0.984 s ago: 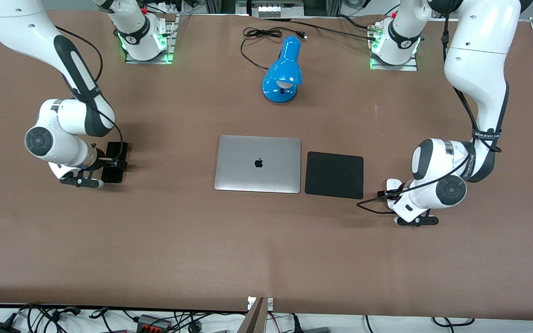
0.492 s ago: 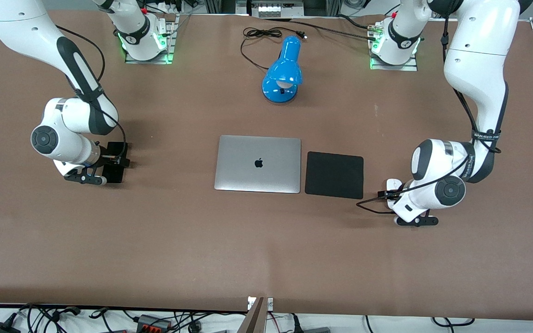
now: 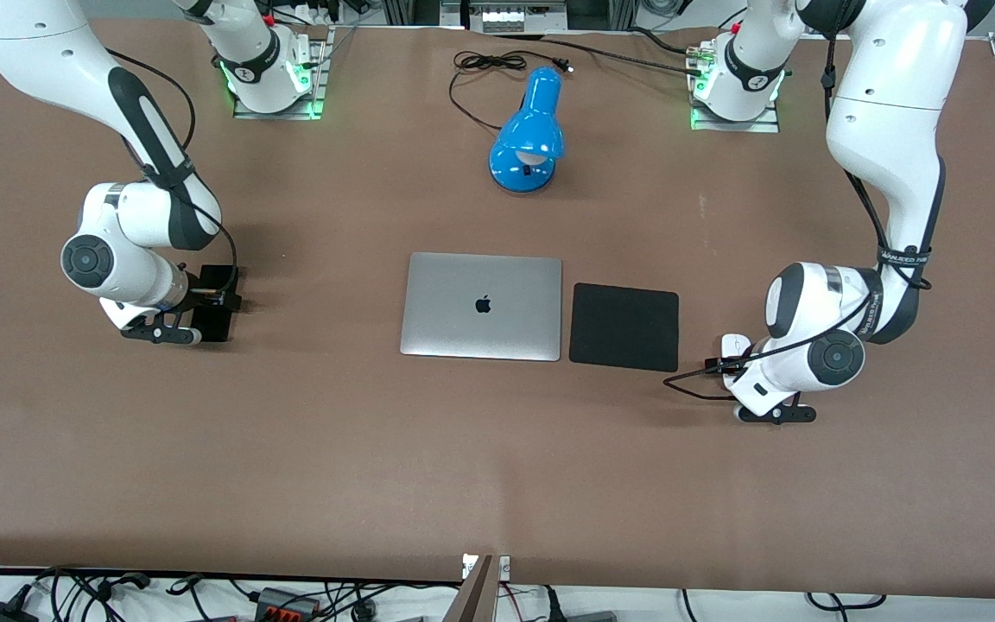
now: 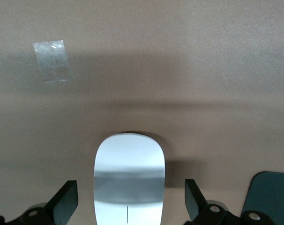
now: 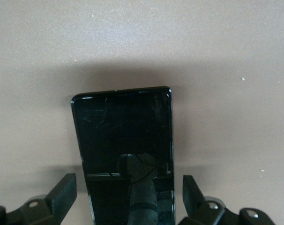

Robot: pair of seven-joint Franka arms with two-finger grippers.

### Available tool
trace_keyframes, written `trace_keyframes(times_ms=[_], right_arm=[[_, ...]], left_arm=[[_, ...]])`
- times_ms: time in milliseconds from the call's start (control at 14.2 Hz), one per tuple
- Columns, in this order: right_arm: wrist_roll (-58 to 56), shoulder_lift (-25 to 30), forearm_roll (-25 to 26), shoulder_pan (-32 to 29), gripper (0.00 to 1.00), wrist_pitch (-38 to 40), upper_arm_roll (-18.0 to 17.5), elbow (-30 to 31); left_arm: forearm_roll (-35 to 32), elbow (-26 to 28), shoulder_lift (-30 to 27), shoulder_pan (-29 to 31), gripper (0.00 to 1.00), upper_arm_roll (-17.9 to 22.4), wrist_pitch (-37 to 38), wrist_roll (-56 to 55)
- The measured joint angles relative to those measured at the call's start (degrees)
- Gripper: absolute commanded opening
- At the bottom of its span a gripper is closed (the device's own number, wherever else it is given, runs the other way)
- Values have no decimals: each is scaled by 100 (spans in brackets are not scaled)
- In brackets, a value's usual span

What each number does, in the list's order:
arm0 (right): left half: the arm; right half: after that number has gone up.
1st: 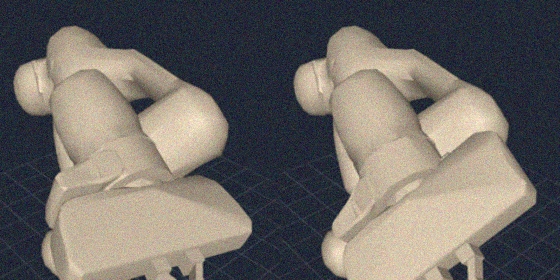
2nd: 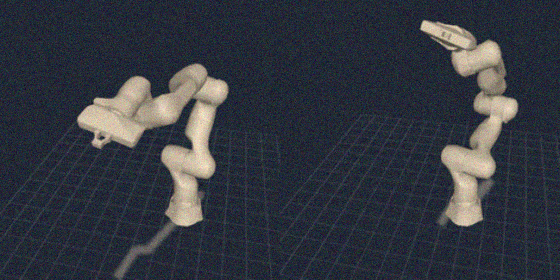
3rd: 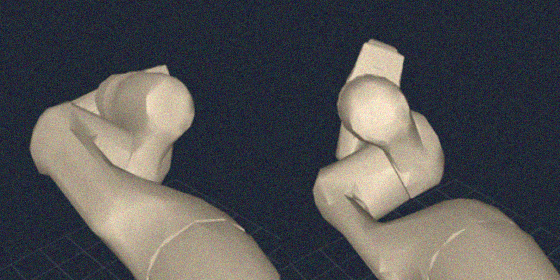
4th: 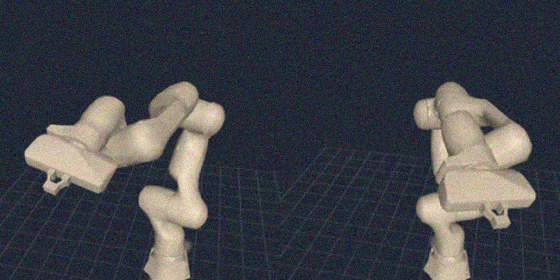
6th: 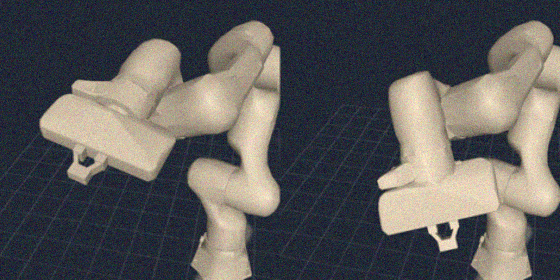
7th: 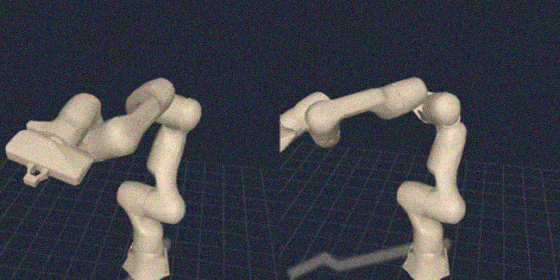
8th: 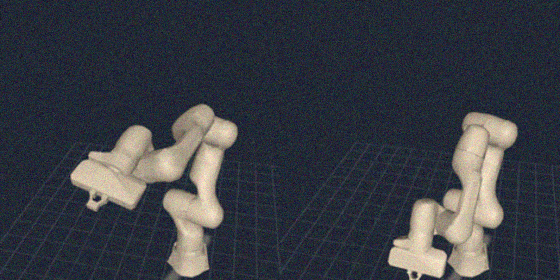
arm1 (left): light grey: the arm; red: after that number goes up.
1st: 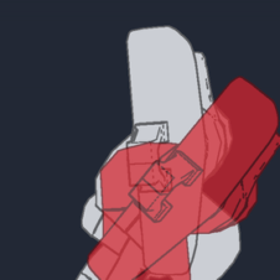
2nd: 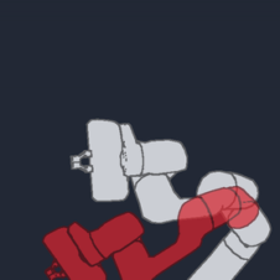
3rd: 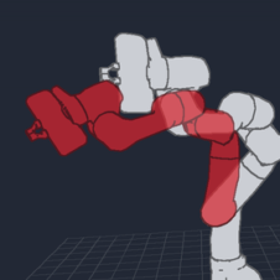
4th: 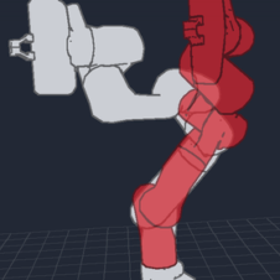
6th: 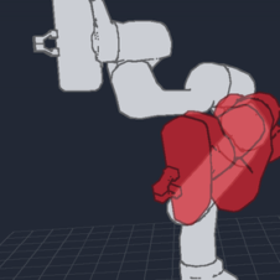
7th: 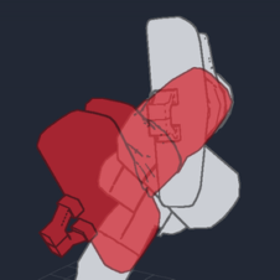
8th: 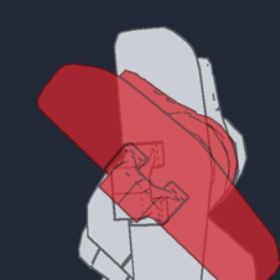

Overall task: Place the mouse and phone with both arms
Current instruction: 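Grasp the phone with the right gripper while the left gripper grasps the mouse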

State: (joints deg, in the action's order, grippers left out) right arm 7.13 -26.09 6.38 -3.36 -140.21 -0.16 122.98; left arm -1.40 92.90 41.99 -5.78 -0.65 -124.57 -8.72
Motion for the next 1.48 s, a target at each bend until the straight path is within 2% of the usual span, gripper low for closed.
trace_keyframes(times_ms=[141, 351, 703, 773, 1124, 1265, 1476], right_arm=[[37, -18, 11, -11, 100, 12, 6, 2], [258, -57, 12, -16, 100, 25, 10, 6], [408, -88, 12, -16, 100, 92, 9, 8], [410, -88, 12, -16, 100, 106, 9, 6], [413, -48, 13, -14, 50, 166, -12, 2], [413, -48, 13, -14, 38, 166, -13, 1], [413, -48, 14, -13, 32, 166, -13, 1]], left_arm=[[0, 6, 11, 38, 88, 1, -23, 6], [0, 7, 13, 55, 78, 0, -25, 14], [0, 8, 16, 55, 56, 0, -25, 18], [-1, 7, 16, 55, 55, 0, -25, 18], [-1, -5, 15, 49, 54, -10, -14, 18], [-1, -27, 9, 28, 54, -28, 26, 18], [6, -231, -31, 6, 54, -169, 474, 1]])
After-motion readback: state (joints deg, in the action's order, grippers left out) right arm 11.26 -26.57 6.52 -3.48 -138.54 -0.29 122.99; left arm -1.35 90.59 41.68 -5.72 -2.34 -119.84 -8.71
